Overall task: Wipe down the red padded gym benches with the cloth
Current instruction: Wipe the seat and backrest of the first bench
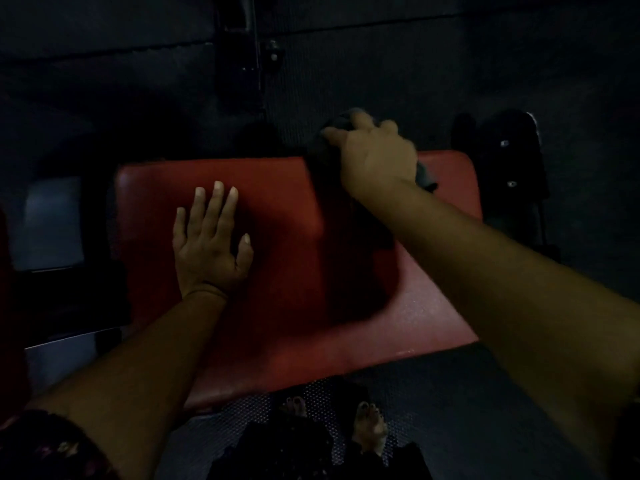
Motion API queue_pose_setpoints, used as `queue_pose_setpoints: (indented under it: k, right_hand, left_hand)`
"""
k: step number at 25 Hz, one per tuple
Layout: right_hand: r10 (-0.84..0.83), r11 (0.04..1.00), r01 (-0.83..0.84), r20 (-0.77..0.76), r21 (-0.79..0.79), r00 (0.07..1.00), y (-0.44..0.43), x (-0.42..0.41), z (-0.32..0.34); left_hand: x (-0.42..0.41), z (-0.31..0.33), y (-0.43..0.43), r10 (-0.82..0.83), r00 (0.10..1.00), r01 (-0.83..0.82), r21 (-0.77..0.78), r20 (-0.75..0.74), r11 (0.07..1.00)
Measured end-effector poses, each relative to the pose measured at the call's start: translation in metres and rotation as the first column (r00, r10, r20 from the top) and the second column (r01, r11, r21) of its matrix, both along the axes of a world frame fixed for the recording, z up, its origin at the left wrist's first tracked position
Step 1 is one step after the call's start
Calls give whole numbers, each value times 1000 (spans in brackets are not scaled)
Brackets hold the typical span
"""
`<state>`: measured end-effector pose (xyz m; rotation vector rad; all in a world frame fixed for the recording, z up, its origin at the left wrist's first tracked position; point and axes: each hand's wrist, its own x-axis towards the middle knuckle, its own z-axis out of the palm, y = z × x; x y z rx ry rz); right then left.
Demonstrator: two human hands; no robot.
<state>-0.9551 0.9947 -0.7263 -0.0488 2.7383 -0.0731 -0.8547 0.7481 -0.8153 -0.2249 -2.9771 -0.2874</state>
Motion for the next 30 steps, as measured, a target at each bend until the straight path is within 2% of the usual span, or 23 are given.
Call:
queue_pose_setpoints:
  k: [4, 7, 9, 12, 14, 16, 18, 20, 23, 26, 30]
  right_hand:
    - [-197, 967, 192, 11, 165, 980, 76, 7, -5]
    - [-348, 920, 342, -5, 192, 938, 88, 9, -3]
    - [-291, 943, 290, -17, 164, 956, 66, 9, -2]
    - [-74, 994, 77, -40, 79, 996, 58, 14, -4]
    - [-165, 986, 165, -30, 10, 986, 84, 11, -6]
    - [-414, 904, 414, 24, -110, 910, 115, 7, -9]
    - [-598, 748, 599, 101, -287, 795, 130, 6, -15]
    - [-670, 660, 655, 106, -368, 734, 129, 10, -20]
    - [-738, 584, 689, 72, -430, 671, 127, 30, -22]
    - [-806, 490, 749, 96, -446, 584, 134, 64, -16]
    - [-831, 474, 802, 117, -363, 544, 138, 104, -15]
  left_hand:
    - [-1, 1, 0, -5, 1000, 5, 16, 8, 1000]
    - [-2, 0, -1, 2, 1000, -2, 9, 11, 1000]
    - [-1, 0, -1, 5, 1000, -5, 6, 13, 1000]
    - [-1, -2, -1, -8, 1000, 8, 2, 9, 1000]
    - [-1, -2, -2, -8, 1000, 8, 7, 9, 1000]
    - [0, -1, -2, -2, 1000, 2, 9, 10, 1000]
    - [-1, 0, -1, 1, 1000, -1, 11, 25, 1000]
    - [-2, 0, 0, 5, 999, -6, 17, 44, 1000]
    - [-2, 1, 0, 12, 998, -12, 6, 57, 1000]
    - [-2, 2, 0, 8, 998, -9, 1, 68, 1000]
    - [-1, 0, 0, 18, 997, -17, -17, 74, 1000]
